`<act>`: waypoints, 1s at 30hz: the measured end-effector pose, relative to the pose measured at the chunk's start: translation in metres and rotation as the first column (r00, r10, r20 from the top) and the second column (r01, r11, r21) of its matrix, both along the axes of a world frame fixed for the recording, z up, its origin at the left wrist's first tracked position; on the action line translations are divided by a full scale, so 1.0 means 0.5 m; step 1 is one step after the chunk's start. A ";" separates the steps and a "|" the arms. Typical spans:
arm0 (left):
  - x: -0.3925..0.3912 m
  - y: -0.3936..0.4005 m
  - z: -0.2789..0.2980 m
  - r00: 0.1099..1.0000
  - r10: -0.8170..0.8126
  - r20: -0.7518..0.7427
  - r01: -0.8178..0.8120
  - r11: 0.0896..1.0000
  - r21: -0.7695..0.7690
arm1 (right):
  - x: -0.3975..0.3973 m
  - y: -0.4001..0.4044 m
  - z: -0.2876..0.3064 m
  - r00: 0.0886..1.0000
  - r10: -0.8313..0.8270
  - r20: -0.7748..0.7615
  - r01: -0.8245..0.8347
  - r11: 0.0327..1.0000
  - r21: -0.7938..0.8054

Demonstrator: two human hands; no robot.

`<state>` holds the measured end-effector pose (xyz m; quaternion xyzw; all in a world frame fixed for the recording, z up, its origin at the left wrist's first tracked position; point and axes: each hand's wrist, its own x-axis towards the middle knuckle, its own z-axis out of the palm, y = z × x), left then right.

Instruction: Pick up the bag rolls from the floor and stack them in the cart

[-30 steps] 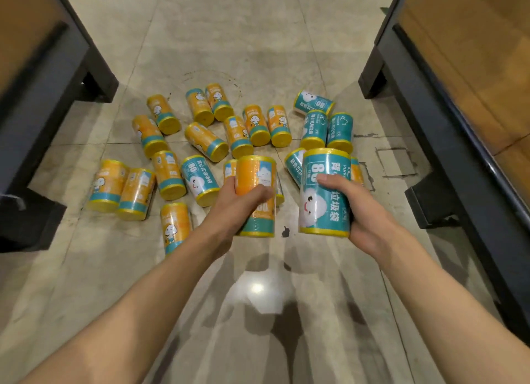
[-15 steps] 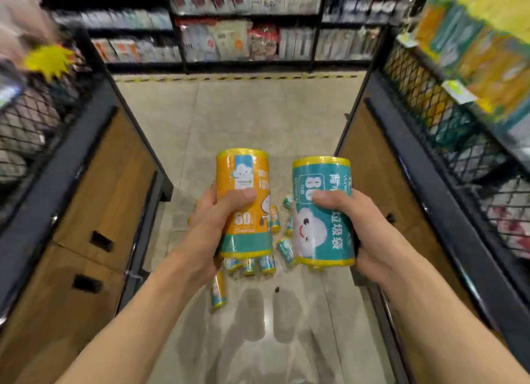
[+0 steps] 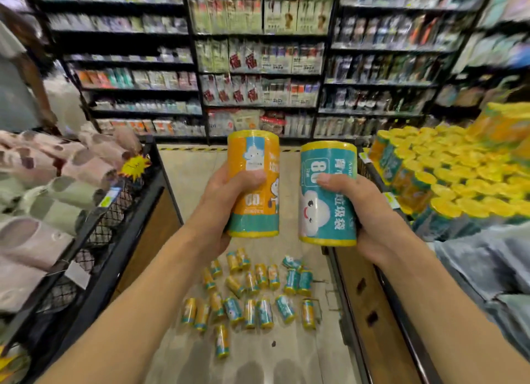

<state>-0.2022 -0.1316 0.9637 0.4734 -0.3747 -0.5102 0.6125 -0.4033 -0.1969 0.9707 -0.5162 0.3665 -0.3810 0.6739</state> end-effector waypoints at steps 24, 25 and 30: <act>-0.242 -0.073 0.010 0.809 -0.574 0.127 0.583 0.811 -0.049 | -0.224 0.216 -0.006 0.750 -0.659 -0.055 0.652 0.751 -0.103; -0.265 -0.064 0.008 0.769 -0.627 0.126 0.635 0.771 -0.043 | -0.236 0.254 -0.010 0.700 -0.712 -0.054 0.706 0.702 -0.095; -0.409 0.049 -0.011 0.517 -0.848 0.120 0.855 0.519 -0.016 | -0.282 0.499 -0.026 0.359 -0.929 -0.090 0.931 0.363 -0.042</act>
